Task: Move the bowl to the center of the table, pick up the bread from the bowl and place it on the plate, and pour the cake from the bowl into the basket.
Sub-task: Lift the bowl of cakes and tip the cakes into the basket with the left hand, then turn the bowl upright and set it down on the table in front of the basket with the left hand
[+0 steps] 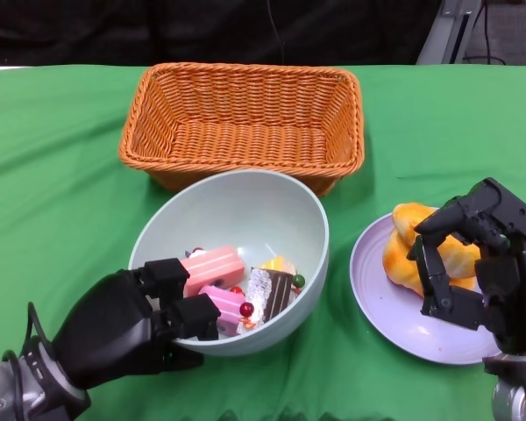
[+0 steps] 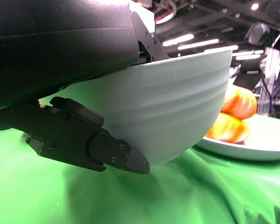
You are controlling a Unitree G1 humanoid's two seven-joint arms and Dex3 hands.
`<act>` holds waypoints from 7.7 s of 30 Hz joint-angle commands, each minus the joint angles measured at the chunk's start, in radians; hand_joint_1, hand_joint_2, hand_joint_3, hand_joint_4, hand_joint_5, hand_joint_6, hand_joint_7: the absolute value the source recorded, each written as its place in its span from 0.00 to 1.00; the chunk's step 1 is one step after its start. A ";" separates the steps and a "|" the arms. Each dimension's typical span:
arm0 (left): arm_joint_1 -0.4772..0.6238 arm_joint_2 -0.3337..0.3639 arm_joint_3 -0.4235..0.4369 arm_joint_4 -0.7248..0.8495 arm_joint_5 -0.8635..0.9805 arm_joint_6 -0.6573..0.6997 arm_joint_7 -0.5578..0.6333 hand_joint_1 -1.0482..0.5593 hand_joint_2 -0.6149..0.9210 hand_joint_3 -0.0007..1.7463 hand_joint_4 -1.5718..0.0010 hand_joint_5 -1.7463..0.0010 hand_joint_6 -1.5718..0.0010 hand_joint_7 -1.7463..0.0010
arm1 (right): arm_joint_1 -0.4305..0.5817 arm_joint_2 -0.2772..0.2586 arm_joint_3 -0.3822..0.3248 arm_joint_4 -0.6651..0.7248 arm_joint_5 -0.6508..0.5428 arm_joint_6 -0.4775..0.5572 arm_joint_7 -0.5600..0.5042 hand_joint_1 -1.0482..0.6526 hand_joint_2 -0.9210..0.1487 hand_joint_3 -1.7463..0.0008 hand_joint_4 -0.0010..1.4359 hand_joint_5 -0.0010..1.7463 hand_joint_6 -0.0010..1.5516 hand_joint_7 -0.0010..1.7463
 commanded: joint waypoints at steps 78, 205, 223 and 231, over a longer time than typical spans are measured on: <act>-0.422 -0.316 0.630 0.179 -0.995 -0.066 -1.347 0.50 0.97 0.32 0.55 0.00 0.56 0.22 | 0.024 0.037 0.123 0.092 0.055 0.018 0.145 0.56 0.51 0.29 0.52 0.96 0.39 0.86; -0.642 -0.538 0.950 0.261 -1.267 0.353 -1.566 0.49 1.00 0.24 0.60 0.01 0.61 0.17 | -0.011 0.032 0.105 0.195 0.058 -0.035 0.170 0.61 0.53 0.26 0.51 0.98 0.40 0.86; -0.595 -0.296 0.537 0.257 -0.603 -0.036 -0.947 0.53 0.96 0.30 0.58 0.00 0.53 0.34 | -0.018 0.027 0.094 0.206 0.038 -0.046 0.154 0.60 0.54 0.25 0.52 0.98 0.40 0.87; -0.598 -0.182 0.281 0.261 -0.246 -0.005 -0.407 0.53 0.99 0.16 0.58 0.00 0.69 0.02 | -0.019 0.024 0.094 0.211 0.046 -0.049 0.157 0.60 0.54 0.25 0.51 0.98 0.40 0.86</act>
